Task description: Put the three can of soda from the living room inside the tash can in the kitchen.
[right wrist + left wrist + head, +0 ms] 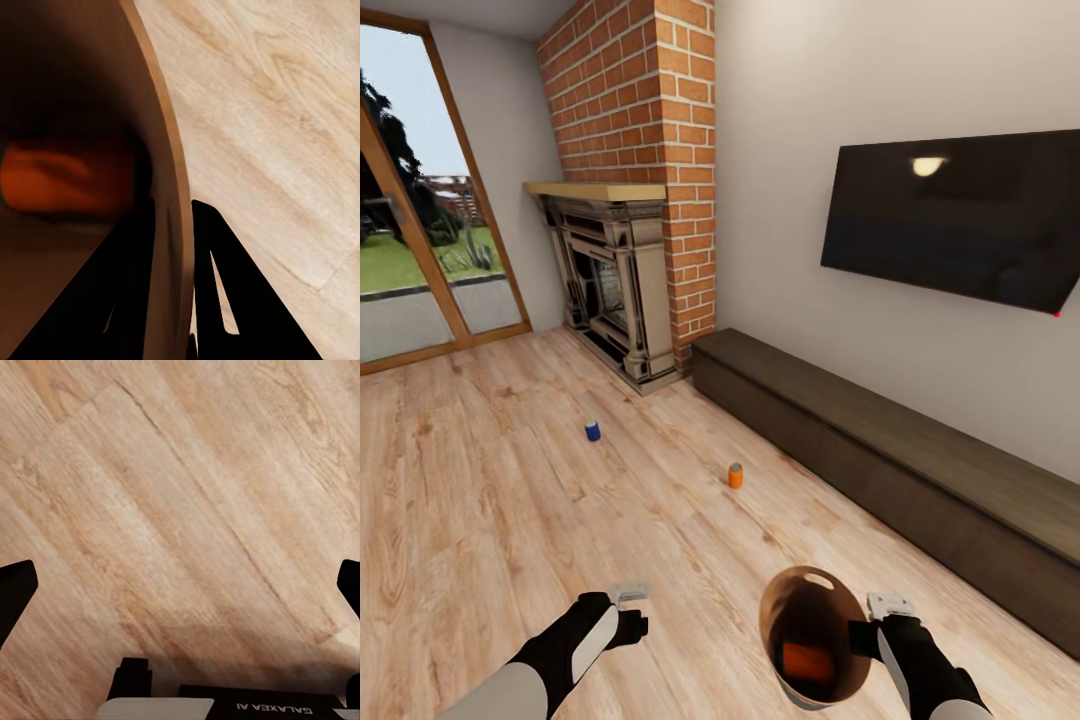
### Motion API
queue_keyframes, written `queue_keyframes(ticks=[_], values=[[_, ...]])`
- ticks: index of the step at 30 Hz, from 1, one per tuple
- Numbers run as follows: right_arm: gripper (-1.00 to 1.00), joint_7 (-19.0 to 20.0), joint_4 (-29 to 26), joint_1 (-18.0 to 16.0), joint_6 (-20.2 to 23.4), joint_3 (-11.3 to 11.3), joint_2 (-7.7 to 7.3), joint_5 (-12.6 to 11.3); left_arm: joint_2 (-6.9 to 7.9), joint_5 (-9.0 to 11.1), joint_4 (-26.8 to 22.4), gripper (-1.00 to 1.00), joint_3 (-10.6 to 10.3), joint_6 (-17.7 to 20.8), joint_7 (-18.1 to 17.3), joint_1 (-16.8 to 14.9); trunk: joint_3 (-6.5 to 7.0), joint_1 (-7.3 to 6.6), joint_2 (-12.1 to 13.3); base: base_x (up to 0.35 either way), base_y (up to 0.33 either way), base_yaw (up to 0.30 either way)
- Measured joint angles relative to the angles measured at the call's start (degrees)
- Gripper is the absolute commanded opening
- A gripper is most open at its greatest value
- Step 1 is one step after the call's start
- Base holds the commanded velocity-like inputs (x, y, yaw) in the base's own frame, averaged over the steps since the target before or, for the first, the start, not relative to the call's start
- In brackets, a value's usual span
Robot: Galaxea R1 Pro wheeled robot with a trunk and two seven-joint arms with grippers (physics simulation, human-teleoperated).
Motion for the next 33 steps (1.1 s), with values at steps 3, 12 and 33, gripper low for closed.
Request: queue_keyframes(ticks=[3,12,33], values=[[-1.0,-0.06,-0.05,0.0,0.0,0.07,0.09,0.2,0.02,0.05,-0.01,1.0,-0.04,0.0,-0.04,-0.02,0.0,0.0,0.0,0.196,0.12,0.0],[-1.0,0.73,-0.03,0.0,0.06,0.36,0.2,-0.2,0.03,0.03,0.0,1.0,-0.1,-0.07,-0.06,0.04,0.0,0.0,0.0,0.265,0.173,-0.08],[-1.0,0.92,-0.05,0.0,0.29,0.47,0.24,-0.03,0.03,-0.01,-0.01,1.0,-0.11,-0.1,-0.58,0.12,0.0,0.0,0.0,0.298,0.22,-0.176]])
